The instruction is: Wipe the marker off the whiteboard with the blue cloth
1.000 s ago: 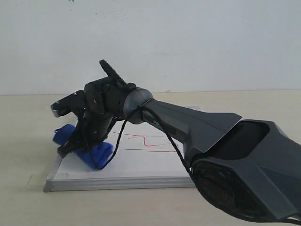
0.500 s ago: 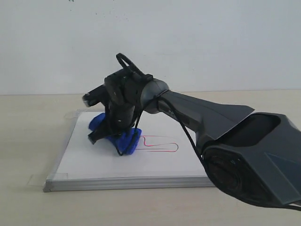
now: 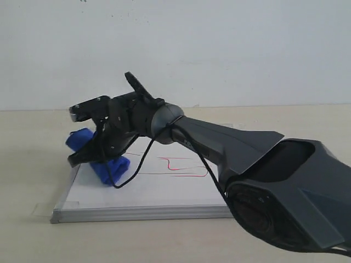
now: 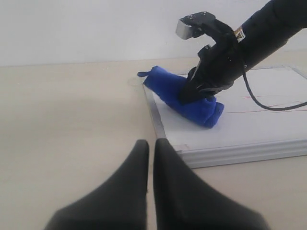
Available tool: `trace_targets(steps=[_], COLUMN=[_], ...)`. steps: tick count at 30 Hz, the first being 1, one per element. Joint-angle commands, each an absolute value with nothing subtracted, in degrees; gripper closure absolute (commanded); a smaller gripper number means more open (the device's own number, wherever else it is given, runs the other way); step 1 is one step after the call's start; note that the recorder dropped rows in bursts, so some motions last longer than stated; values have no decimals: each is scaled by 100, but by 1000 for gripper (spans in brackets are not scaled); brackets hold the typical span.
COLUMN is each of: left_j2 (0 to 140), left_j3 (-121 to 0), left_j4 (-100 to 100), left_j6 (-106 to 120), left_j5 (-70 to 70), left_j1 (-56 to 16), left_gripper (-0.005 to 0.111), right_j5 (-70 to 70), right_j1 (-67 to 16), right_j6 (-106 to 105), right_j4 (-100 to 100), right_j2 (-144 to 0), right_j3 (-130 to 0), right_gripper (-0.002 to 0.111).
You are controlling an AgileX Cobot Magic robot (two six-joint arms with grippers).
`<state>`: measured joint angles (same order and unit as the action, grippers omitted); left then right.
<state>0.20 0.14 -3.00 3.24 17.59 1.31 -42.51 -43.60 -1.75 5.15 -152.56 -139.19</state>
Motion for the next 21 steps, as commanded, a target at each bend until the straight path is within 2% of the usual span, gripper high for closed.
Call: trace_targets(steps=[1, 4, 7, 12, 17, 21], left_j2=[0, 0, 0, 0, 0, 0], left_j3=[0, 0, 0, 0, 0, 0], left_j4=[-312, -312, -312, -312, -312, -312], left_j6=[352, 352, 352, 352, 352, 352], left_j5=[1693, 1693, 1693, 1693, 1693, 1693], left_j1=[147, 147, 147, 147, 147, 147], left_gripper=[103, 103, 103, 103, 103, 103], right_j5=[-4120, -3871, -3745, -3655, -3642, -3659], right_j1=[-4107, -3949, -3934, -3995, -4021, -4054], right_j6=[1170, 1957, 1812, 604, -1252, -1318], right_j4=[-871, -994, -564, 357, 2263, 2152], right_j2=[-15267, -15267, -15267, -15474, -15612, -15589], right_j3=[-13890, -13890, -13890, -13890, -13890, -13911], right_gripper=[109, 109, 109, 109, 109, 109])
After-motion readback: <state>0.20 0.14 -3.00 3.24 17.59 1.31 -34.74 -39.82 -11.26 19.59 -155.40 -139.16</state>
